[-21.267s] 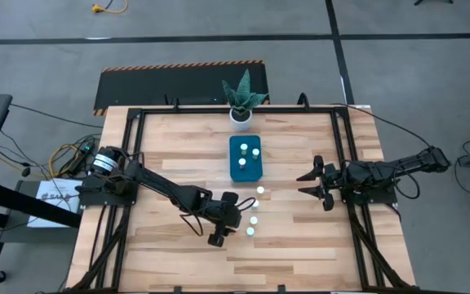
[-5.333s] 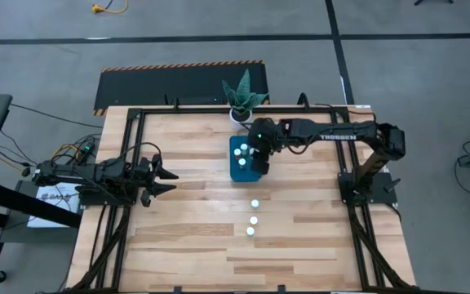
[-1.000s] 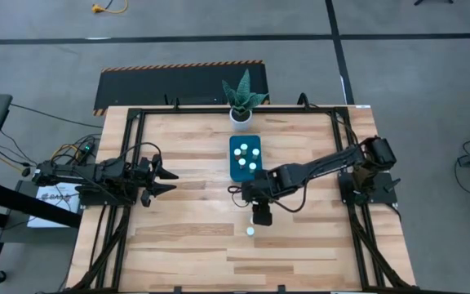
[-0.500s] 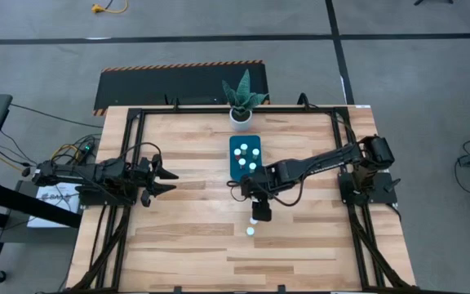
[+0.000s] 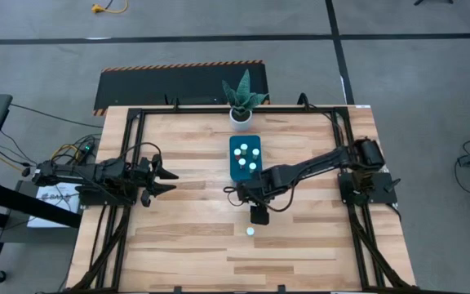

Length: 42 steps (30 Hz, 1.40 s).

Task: Pick and place pill bottles into a basket
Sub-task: Put the blue pill bottle into the blue bin

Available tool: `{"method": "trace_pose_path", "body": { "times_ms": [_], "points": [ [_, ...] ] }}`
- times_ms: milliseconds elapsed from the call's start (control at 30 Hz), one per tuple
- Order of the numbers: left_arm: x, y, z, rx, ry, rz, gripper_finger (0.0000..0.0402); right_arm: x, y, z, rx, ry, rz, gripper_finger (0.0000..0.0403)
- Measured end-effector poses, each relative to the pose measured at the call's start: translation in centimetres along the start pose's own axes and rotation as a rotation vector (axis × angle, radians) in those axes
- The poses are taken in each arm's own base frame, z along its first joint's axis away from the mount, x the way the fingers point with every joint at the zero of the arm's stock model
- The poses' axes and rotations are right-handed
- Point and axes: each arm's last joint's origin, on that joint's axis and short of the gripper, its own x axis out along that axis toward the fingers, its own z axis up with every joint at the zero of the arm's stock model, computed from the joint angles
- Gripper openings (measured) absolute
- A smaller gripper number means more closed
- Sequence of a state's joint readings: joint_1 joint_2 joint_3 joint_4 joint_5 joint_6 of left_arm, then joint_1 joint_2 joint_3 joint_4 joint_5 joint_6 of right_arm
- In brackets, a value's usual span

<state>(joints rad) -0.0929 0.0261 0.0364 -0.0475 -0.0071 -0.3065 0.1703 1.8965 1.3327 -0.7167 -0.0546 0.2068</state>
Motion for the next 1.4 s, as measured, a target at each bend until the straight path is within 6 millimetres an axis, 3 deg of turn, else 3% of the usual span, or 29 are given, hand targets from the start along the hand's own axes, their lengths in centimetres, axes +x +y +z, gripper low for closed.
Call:
{"method": "trace_pose_path", "body": {
  "times_ms": [233,600,833,900,1067,1200,1400],
  "points": [
    [0.0,0.0,0.0,0.000,0.000,0.000,0.0170,0.4,0.0,-0.1,0.005,0.018,0.010,0.0215],
    [0.0,0.0,0.0,0.000,0.000,0.000,0.0170,-0.8,-1.6,0.1,0.074,0.011,0.000,0.0095],
    [0.0,0.0,0.0,0.000,0.000,0.000,0.0170,-4.3,-3.0,1.1,0.081,-0.003,-0.011,0.0125],
    [0.0,0.0,0.0,0.000,0.000,0.000,0.0170,-5.6,-3.4,2.4,0.075,-0.076,-0.006,0.0133],
    [0.0,0.0,0.0,0.000,0.000,0.000,0.0170,-8.8,-4.9,4.0,0.059,-0.172,-0.007,0.0108],
    [0.0,0.0,0.0,0.000,0.000,0.001,0.0170,-10.1,-6.7,4.7,0.065,-0.202,-0.028,0.0096],
    [0.0,0.0,0.0,0.000,0.000,0.000,0.0170,-10.7,-9.2,4.6,0.106,-0.206,-0.055,0.0120]
  ]
}}
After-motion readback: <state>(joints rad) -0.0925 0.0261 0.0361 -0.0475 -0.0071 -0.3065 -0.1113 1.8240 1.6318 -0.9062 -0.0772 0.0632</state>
